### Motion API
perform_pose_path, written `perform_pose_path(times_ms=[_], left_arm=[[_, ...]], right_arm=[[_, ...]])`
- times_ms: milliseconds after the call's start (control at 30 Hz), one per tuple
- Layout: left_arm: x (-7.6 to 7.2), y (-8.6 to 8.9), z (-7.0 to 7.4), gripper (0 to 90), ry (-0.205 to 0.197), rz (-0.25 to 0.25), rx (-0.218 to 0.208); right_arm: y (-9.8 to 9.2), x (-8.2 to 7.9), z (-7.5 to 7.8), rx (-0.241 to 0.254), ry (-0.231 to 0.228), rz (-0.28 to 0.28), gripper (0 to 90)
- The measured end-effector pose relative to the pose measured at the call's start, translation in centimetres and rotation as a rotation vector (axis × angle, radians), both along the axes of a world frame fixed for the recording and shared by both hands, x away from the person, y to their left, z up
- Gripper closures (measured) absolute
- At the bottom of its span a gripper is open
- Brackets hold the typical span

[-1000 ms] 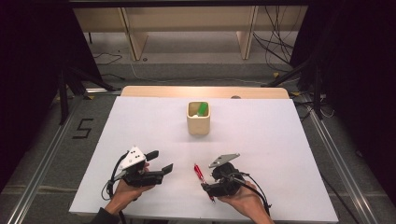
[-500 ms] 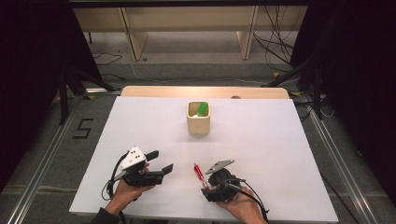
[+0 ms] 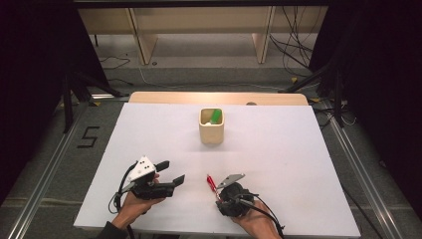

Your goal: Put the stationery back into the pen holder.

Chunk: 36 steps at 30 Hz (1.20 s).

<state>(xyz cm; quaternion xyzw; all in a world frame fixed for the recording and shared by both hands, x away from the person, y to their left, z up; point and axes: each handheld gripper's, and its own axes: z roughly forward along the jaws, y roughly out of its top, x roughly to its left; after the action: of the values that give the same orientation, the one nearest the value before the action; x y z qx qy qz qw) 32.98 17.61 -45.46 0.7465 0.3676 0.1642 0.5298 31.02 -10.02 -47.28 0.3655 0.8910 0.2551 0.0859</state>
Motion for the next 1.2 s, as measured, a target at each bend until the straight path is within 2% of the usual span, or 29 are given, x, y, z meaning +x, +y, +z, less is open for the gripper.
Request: perform_pose_path(times_ms=[133, 333, 600, 767, 967, 1067, 1200], left_arm=[[0.0, 0.0, 0.0, 21.8, 0.000, -0.001, 0.002], [0.0, -0.1, 0.0, 21.8, -0.002, -0.004, 0.005], [0.0, -0.1, 0.0, 21.9, -0.002, -0.003, 0.004], [0.0, 0.0, 0.0, 21.9, -0.002, 0.000, 0.001], [0.0, 0.0, 0.0, 21.9, -0.003, 0.000, 0.001], [0.0, 0.0, 0.1, 21.9, -0.004, 0.000, 0.004], [0.2, 0.3, 0.4, 21.8, -0.002, 0.009, -0.021]], right_arm=[[0.2, -0.2, 0.0, -0.028, -0.024, 0.002, 69.4], [0.2, -0.1, 0.0, -0.034, -0.020, -0.007, 78.2], [0.3, -0.1, 0.1, -0.046, -0.031, 0.007, 80.2], [0.1, 0.0, 0.2, -0.029, -0.013, 0.033, 80.4], [-0.3, -0.1, 0.9, -0.015, -0.031, 0.060, 80.5], [-0.7, 0.0, 1.2, 0.000, -0.048, 0.063, 80.5], [-1.4, -0.1, 2.0, 0.029, -0.088, 0.082, 80.5]])
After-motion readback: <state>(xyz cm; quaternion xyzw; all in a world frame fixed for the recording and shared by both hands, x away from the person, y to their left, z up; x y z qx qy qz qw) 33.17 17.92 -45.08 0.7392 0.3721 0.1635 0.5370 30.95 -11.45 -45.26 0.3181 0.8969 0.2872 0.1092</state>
